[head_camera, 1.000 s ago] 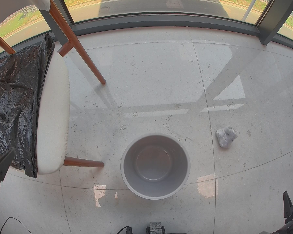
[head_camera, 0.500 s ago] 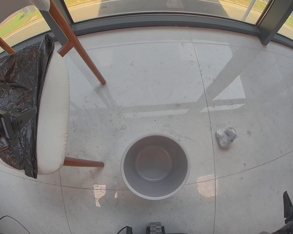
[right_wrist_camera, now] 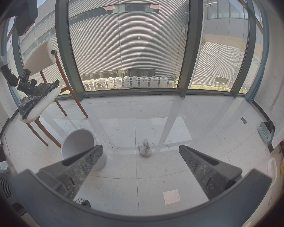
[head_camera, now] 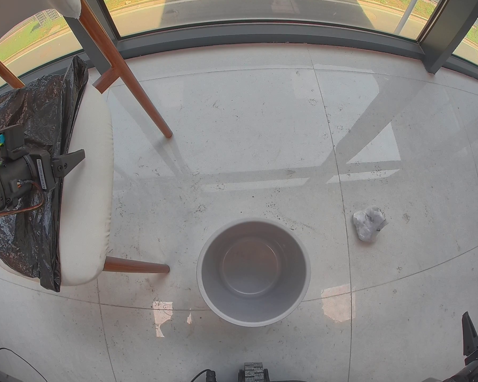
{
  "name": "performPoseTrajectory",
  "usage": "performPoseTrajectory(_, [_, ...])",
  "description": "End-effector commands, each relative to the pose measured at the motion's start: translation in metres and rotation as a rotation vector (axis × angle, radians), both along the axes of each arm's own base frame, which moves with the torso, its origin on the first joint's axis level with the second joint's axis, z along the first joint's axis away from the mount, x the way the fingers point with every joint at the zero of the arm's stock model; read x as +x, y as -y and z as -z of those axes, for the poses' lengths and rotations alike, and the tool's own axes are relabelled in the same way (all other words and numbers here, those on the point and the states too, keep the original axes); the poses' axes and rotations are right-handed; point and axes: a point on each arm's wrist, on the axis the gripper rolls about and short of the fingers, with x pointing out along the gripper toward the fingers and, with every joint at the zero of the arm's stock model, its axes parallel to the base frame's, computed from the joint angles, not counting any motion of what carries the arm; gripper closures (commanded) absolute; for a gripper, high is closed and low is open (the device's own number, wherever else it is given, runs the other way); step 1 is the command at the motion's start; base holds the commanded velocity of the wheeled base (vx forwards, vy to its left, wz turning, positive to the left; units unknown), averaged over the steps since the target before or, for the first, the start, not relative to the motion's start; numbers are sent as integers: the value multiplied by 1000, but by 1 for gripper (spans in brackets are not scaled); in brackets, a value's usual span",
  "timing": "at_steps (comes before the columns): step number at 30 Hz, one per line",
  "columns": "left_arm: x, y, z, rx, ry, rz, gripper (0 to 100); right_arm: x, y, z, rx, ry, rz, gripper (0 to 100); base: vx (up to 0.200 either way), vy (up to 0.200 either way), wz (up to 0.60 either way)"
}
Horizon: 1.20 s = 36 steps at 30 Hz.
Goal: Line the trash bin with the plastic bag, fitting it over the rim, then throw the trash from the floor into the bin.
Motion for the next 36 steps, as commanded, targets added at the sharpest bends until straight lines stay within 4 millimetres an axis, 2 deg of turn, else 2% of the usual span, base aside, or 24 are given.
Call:
performPoseTrajectory(1, [17, -2, 5, -1, -27, -10, 0, 0, 0, 5, 1, -2, 0, 0, 0, 0, 0])
performPoseTrajectory(6, [17, -2, 8, -1, -41, -10, 0, 0, 0, 5, 3, -4, -1, 0, 0, 0, 0])
performPoseTrajectory(7, [16, -2, 9, -1, -42, -10, 100, 0, 0, 5, 3, -2, -1, 0, 0, 0, 0])
performPoseTrajectory(14, [14, -1, 7, 0, -36, -7, 100, 0, 0, 5, 3, -4, -1, 0, 0, 0, 0])
performPoseTrajectory(24, [3, 1, 17, -8, -70, 14, 100, 0, 0, 5, 0, -4, -1, 0, 0, 0, 0])
performPoseTrajectory(31, [4, 2, 14, -84, -75, 64, 100, 0, 0, 5, 0, -2, -1, 0, 0, 0, 0])
performPoseTrajectory(36, [3, 6, 5, -203, -100, 167, 100, 0, 0, 5, 0, -2, -3, 0, 0, 0, 0])
